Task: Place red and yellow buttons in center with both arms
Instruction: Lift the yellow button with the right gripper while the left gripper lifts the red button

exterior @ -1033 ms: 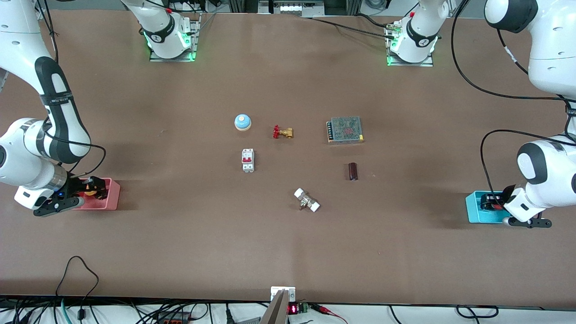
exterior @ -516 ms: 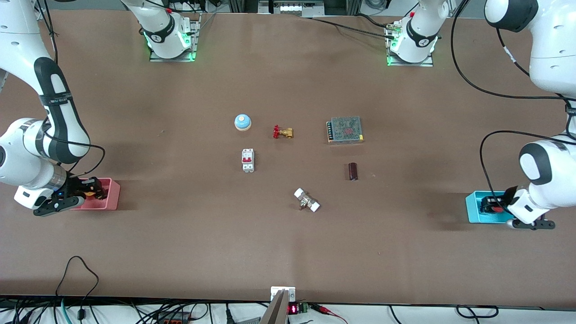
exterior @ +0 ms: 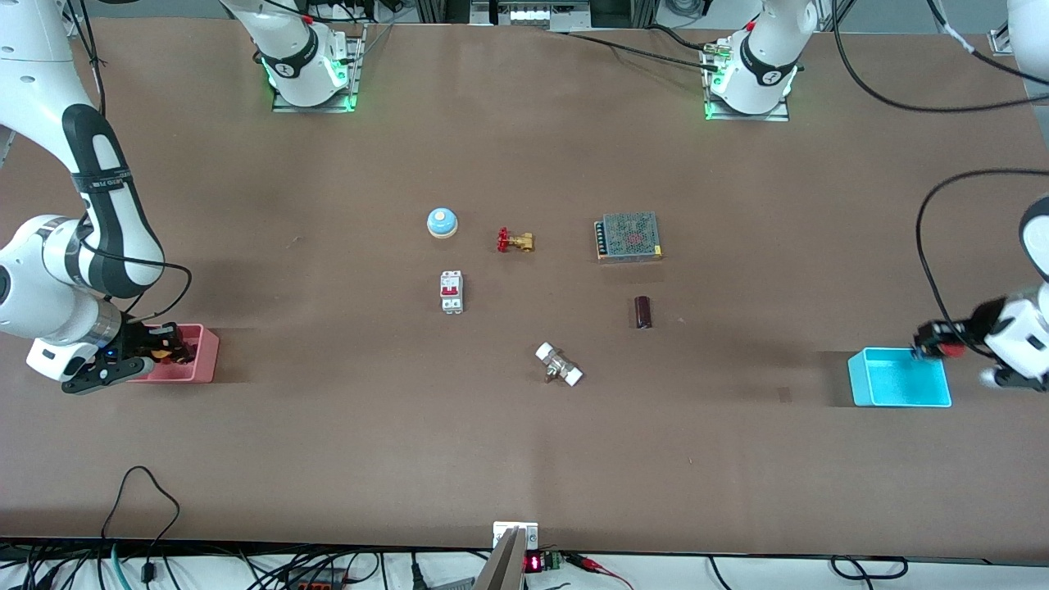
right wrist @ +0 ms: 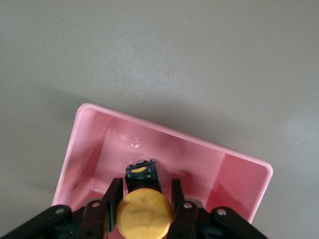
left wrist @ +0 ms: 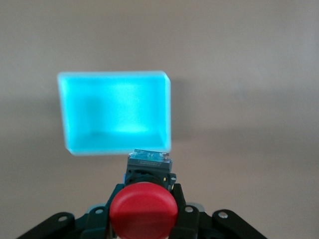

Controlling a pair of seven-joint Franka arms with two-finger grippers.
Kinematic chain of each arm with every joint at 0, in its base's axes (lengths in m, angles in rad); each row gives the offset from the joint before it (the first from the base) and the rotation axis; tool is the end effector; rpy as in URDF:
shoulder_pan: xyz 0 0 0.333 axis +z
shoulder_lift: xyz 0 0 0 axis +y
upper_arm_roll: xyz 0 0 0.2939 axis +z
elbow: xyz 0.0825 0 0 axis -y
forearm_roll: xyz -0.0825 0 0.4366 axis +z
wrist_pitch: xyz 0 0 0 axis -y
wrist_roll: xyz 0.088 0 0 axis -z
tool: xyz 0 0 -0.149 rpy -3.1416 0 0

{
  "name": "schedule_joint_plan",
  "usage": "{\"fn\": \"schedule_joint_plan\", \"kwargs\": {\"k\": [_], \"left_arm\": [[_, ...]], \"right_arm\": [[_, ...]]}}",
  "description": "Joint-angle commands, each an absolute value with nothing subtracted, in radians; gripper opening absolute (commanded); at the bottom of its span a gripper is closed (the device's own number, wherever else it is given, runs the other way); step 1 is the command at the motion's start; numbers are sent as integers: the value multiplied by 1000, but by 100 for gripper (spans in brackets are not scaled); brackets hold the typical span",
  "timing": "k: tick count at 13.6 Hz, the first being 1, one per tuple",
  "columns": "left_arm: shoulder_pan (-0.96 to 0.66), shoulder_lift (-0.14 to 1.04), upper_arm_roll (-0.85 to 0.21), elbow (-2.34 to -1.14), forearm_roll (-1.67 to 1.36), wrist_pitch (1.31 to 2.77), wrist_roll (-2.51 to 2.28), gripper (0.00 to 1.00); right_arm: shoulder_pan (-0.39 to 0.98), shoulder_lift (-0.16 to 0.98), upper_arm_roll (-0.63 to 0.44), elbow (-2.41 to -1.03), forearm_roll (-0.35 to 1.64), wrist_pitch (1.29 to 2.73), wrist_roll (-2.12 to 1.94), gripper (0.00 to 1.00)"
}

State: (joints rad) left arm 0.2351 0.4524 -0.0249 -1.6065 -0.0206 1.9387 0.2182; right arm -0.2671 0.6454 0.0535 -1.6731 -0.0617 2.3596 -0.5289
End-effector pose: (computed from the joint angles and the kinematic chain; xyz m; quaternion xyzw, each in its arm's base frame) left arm 0.6814 0.1442 0.2710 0.9981 0.0012 -0.0555 0.0273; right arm 0.6961 -0.1551 0.1371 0.9848 0.1725 0.0175 0.0135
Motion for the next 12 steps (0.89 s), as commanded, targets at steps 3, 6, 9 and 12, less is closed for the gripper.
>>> {"fn": "schedule_joint_plan", "kwargs": {"k": [3,6,9,12], "left_arm": [[149,353,-83,-1874,-37,1974,49,32],[146,341,-127,-1954,-37,2017,-23,32],[146,339,-138,-2109,-37,2244,-49,32],[149,336,-138,-2193,-37,2411,-63,32]], "right_arm": [[-264,511,69,-1657,-74,2187,-542,45],[-229,382,87,-1635,-64,1979,-465,42],[-82,348,94,-1647,-64,1922,-203,42],[64,376,94,-1692,-84,2018,5,42]]}}
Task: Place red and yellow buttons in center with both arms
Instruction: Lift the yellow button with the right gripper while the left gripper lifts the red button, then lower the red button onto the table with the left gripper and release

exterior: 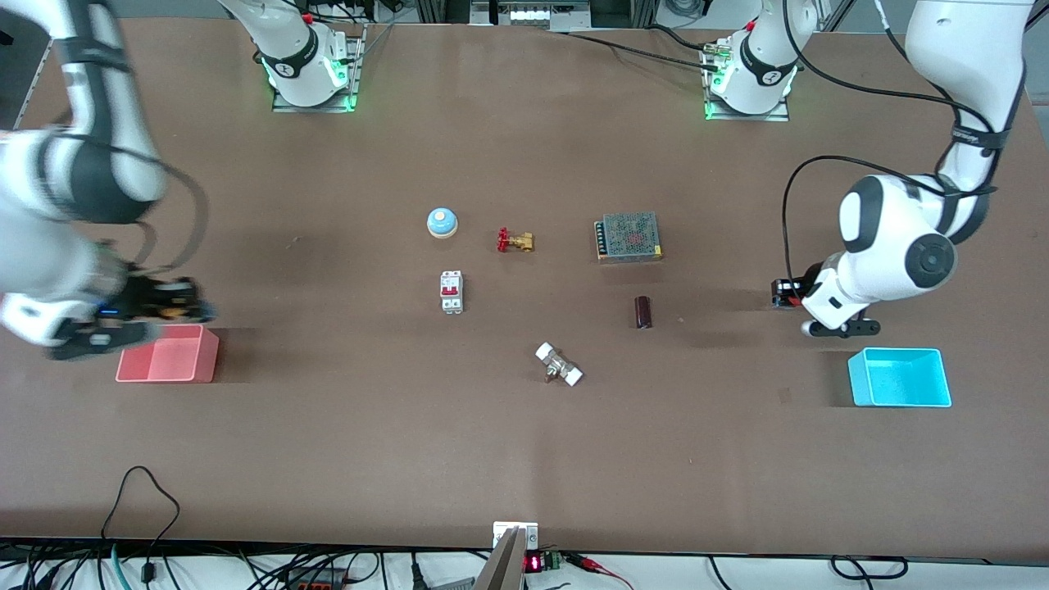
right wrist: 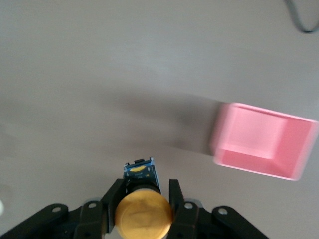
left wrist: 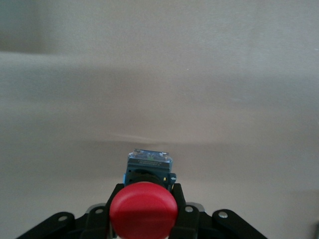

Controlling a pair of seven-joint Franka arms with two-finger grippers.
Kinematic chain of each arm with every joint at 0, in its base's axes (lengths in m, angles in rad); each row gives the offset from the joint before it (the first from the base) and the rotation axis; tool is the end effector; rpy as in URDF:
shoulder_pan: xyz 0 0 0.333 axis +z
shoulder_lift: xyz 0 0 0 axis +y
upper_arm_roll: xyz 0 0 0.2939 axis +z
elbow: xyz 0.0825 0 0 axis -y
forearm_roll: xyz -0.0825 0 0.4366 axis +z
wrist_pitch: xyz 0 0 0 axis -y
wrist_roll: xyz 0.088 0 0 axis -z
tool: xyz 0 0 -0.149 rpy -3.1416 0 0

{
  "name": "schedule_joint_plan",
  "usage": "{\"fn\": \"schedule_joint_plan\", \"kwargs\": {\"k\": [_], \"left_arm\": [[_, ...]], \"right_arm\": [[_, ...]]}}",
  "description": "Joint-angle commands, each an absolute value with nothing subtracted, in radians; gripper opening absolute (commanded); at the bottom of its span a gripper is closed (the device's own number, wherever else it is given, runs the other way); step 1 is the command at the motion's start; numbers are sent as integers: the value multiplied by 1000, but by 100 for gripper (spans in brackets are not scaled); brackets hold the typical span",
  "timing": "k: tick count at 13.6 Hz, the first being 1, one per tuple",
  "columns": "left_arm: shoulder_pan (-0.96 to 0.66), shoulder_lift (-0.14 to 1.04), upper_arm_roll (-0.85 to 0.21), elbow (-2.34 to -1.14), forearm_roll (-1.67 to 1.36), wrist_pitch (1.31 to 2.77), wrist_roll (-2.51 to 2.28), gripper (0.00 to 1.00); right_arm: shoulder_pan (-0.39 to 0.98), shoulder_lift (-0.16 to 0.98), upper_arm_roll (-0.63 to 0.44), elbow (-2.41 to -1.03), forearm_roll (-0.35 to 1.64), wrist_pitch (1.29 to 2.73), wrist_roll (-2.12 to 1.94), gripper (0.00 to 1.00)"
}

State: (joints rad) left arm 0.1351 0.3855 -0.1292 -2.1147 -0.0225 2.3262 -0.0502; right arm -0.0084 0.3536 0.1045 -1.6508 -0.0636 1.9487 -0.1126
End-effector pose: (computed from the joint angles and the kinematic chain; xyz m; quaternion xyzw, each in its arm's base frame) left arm 0.5759 -0.0029 0.1138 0.9951 0.0389 -0.0862 0.0301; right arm 0.6875 0.0556 0.3191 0.9931 0.1139 -0.0268 0.0109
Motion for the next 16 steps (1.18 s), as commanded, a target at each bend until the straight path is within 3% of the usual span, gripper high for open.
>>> {"fn": "schedule_joint_plan", "kwargs": {"k": [1,4,5,6,7,10,13,16], "left_arm": [[150,336,-138,-2221,-41,2469,-70,33],[152,331,-138,-2275,-54,2576,-143,35],[152,330,-138,-2276,-54,2571,-143,43],[152,325,-138,-2272,-55,2569,-146,80],[152,299,-138,-2266,-54,2563,-143,100],[147,197,-138,-2186,-54,2461,-127,100],[146,196,-129,-1917,-49,2199,-94,100],[144,199,-115,-1749,-41,2074,-92,100]], "right_arm": [[95,394,94,-1713,-109,2061,67,42],[153,443,95,-1775,-184,2187,188,42],[176,455,95,-1798,-193,2219,218,42],[186,466,95,-1807,-205,2236,239,42],[189,475,95,-1819,-209,2241,250,42],[230,482,109,-1839,-209,2250,334,42],[238,500,146,-1839,-212,2253,402,42],[239,509,146,-1845,-215,2263,403,42]]}}
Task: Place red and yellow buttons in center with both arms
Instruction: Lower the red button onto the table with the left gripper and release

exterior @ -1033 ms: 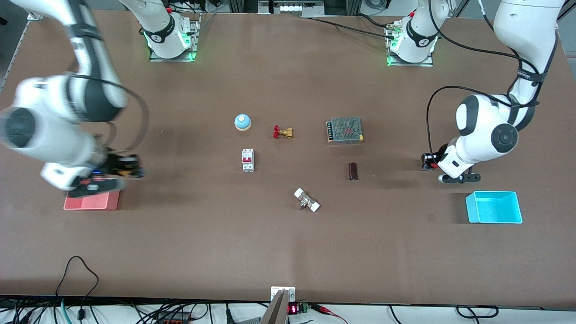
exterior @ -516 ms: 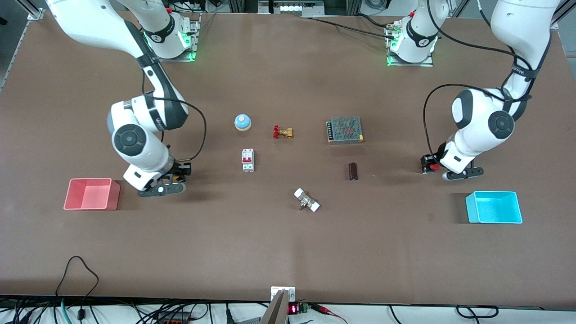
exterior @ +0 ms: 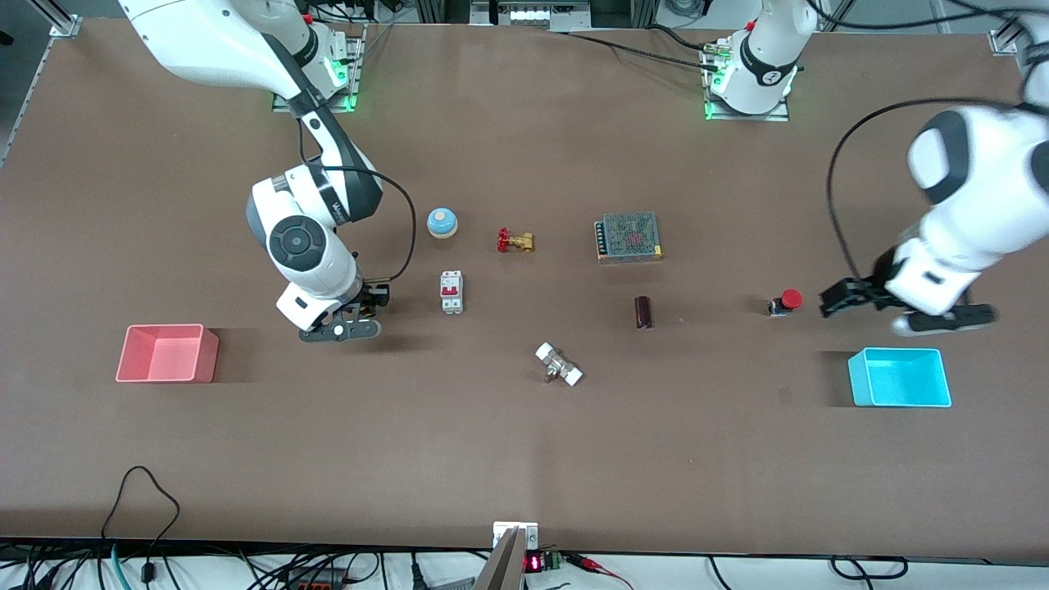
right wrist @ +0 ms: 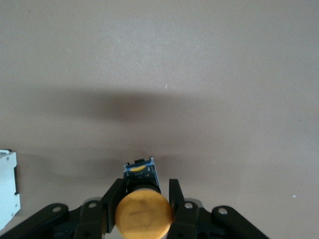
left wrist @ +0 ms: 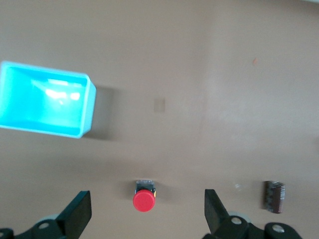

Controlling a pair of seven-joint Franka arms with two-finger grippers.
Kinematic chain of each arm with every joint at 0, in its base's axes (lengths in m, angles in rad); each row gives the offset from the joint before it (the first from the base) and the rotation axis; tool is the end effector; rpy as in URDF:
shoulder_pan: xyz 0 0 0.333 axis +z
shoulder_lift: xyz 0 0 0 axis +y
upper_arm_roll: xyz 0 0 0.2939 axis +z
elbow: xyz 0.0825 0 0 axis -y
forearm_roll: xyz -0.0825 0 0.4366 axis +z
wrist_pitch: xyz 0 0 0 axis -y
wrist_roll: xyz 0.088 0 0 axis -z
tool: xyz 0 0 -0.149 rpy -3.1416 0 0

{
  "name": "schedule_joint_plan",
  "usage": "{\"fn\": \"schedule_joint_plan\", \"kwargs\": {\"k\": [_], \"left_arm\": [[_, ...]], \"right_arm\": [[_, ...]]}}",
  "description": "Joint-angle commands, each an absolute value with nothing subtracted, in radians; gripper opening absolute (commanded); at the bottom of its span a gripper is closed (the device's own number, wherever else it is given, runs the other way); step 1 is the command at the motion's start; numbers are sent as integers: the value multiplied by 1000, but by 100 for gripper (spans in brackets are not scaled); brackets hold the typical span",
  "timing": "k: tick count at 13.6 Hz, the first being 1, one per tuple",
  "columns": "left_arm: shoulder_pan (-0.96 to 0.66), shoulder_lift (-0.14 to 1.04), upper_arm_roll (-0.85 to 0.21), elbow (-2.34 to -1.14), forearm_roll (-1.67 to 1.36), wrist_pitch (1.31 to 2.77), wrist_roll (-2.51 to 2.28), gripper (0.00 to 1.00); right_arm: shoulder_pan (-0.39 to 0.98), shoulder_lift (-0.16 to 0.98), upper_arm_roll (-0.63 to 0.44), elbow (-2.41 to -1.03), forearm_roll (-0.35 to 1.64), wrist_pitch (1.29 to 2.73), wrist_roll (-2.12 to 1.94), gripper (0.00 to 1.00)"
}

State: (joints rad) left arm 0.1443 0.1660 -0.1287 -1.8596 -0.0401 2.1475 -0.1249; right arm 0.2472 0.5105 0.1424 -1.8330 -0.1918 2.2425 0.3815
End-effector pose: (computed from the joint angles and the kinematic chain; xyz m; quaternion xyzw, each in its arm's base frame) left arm 0.6638 0.0089 0.3554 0.9944 0.0814 0.0599 0.0313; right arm 0.6145 0.2405 0.1496 0.9964 0.0599 -0.0289 0.0517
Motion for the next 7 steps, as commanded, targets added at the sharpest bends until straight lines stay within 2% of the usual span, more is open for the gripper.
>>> {"fn": "schedule_joint_plan", "kwargs": {"k": [1,3,4,5,7], "left_arm": [[143,210,-109,-1694,-40,2030,-91,100],[121,238,-85,-1567,-3,1912,-89,100],[70,242,-28,-1530,-2,1869,-89,100],[14,236,47,-1519,-12,1849,-86,100],[2,201,71,-1528,-18,1833,-60,100]], "right_arm": [[239,509,147,-1845,-215,2263,403,42],[241,518,146,-1845,-221,2264,403,42],[241,522,146,-1845,-233,2270,403,42],[241,532,146,-1845,-241,2278,403,42],[244,545,147,-1845,-241,2296,403,43]]}}
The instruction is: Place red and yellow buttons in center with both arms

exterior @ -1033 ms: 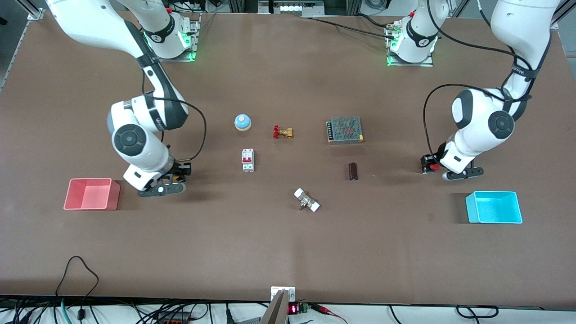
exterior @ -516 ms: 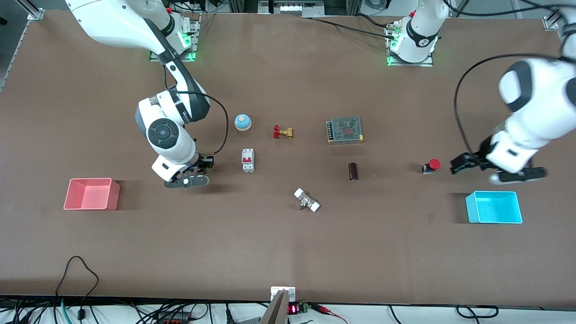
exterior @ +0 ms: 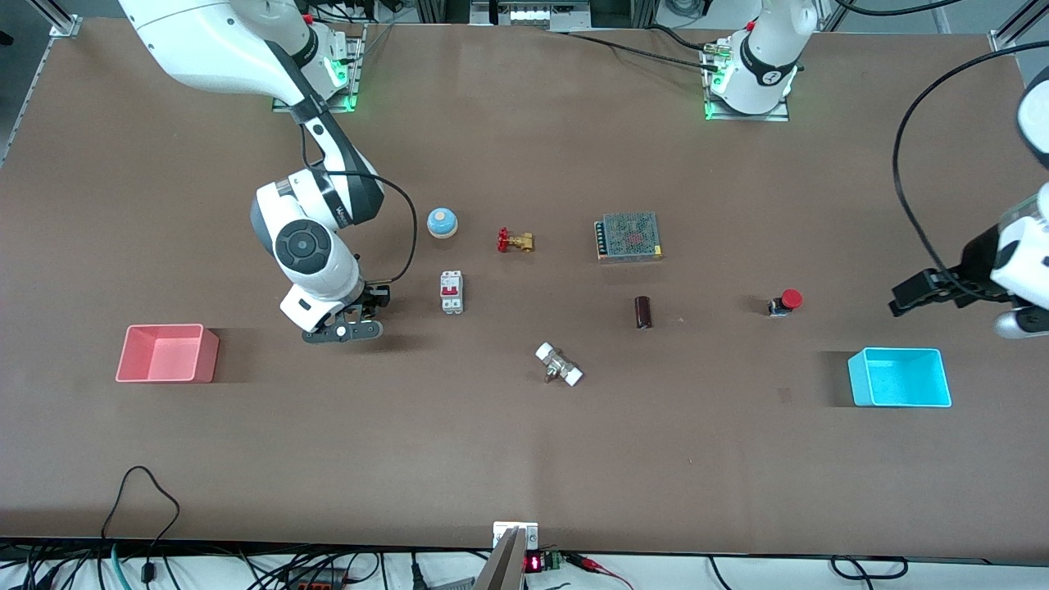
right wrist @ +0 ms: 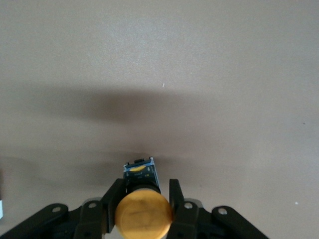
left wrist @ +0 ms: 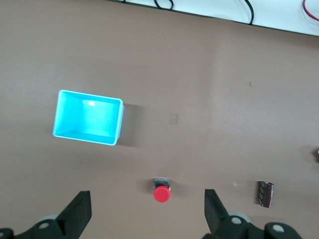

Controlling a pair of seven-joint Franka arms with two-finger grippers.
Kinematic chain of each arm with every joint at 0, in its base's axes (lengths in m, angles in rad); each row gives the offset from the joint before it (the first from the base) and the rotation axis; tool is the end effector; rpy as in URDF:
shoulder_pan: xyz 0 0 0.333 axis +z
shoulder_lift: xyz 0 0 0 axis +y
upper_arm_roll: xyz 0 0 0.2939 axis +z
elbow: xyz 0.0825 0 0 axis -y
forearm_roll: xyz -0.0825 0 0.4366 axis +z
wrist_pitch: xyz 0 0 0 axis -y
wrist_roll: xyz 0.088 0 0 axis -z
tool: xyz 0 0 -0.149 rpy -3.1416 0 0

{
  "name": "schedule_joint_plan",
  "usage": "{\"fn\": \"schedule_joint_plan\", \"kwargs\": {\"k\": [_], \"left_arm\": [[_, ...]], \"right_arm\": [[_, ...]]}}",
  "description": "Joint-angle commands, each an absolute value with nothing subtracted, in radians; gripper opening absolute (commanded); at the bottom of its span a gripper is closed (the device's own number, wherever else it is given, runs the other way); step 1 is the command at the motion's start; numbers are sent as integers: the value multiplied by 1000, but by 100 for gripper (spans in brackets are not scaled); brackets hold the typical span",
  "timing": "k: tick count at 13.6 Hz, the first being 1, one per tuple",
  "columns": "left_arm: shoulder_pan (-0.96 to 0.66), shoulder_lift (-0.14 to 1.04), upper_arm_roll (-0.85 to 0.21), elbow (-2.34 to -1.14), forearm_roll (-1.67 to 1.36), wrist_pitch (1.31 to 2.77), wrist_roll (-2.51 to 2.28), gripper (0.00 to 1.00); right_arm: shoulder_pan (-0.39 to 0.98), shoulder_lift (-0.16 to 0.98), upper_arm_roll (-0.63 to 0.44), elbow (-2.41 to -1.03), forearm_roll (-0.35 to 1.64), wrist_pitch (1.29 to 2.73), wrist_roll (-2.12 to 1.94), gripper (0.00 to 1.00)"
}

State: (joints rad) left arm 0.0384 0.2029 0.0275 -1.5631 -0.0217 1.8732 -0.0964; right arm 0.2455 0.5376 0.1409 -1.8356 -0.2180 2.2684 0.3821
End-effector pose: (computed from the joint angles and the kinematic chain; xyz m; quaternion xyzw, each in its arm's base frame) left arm 0.6865 0.0417 0.4618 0.9951 0.0832 0.0535 0.0086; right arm 0.6135 0.2377 0.1327 0.9956 0.0681 -0.0278 0.0582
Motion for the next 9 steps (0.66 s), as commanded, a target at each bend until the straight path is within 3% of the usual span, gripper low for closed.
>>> {"fn": "schedule_joint_plan", "kwargs": {"k": [1,3,5,9], "left_arm": [[5,183,71,-1531,-21,1813,-60,100],[21,155,61,-1532,-21,1767,-55,100],[96,147,-23,-1532,-23,1767,-57,100],[97,135,-35,-1531,-21,1712,-61,100]], "right_arm": [[244,549,146,-1845,-241,2301,403,43],[244,557,146,-1844,-242,2303,405,43],[244,557,146,-1844,-242,2303,405,48],[242,557,147,-1838,-241,2299,405,87]]}}
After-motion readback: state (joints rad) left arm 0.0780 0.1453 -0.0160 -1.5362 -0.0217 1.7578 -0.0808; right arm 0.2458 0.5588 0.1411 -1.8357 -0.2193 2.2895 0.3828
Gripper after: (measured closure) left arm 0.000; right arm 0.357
